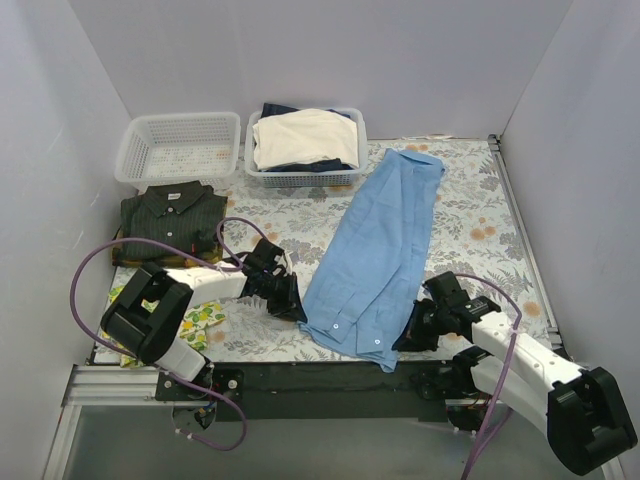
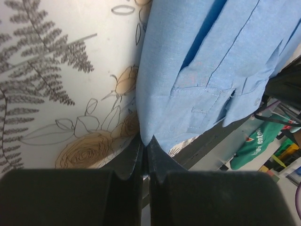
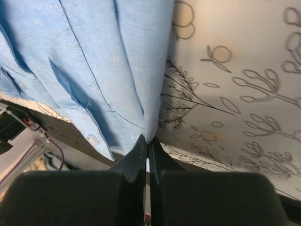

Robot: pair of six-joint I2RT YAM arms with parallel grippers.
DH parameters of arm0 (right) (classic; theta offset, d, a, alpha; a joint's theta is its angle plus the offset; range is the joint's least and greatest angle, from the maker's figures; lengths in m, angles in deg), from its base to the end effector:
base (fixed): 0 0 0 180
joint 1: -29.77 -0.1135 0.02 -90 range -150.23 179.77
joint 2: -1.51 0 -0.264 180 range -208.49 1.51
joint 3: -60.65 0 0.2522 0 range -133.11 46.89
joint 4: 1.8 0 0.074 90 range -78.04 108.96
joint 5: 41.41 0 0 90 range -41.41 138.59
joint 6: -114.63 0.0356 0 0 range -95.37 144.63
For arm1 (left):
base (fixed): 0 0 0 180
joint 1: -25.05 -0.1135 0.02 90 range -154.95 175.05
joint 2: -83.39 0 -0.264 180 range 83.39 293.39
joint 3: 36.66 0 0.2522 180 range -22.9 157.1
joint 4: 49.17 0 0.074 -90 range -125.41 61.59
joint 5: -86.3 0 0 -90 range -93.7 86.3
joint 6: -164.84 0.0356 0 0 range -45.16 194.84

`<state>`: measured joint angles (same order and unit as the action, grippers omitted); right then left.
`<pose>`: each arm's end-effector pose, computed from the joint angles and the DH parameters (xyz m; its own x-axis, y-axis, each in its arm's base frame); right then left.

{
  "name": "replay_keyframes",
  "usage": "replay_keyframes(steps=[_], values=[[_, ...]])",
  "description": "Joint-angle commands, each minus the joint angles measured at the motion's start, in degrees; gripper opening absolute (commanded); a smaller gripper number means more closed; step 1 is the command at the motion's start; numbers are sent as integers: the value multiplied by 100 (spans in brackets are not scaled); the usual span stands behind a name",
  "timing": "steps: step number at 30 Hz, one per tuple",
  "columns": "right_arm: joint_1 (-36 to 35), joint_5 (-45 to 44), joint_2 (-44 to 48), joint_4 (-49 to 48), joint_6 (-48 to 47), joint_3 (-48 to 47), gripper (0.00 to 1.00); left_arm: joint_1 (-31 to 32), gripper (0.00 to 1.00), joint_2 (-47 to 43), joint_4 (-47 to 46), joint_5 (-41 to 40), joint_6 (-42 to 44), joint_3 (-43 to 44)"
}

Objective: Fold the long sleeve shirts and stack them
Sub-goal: Fold the shirt

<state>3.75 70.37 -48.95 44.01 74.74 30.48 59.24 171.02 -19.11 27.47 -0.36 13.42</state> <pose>0.1127 0.0697 0.1318 -0.9431 0.3325 0.0005 0.2825 0.8006 0.5284 0.1955 -0.1551 0.1270 -0.8179 -0.4444 0.3654 -0.5750 0.6548 -0.4905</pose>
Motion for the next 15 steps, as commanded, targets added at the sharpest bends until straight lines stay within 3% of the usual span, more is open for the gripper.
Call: replay_keyframes(steps=[1, 10, 15], values=[[-17, -754, 229, 933, -308, -310, 1, 131, 0, -430, 778, -235, 207, 60], [-17, -877, 493, 1629, -388, -1031, 1, 491, 0, -915, 1534, -235, -29, 262], [-17, -886, 432, 1637, -265, -1434, 1, 492, 0, -880, 1657, -559, -363, 910]])
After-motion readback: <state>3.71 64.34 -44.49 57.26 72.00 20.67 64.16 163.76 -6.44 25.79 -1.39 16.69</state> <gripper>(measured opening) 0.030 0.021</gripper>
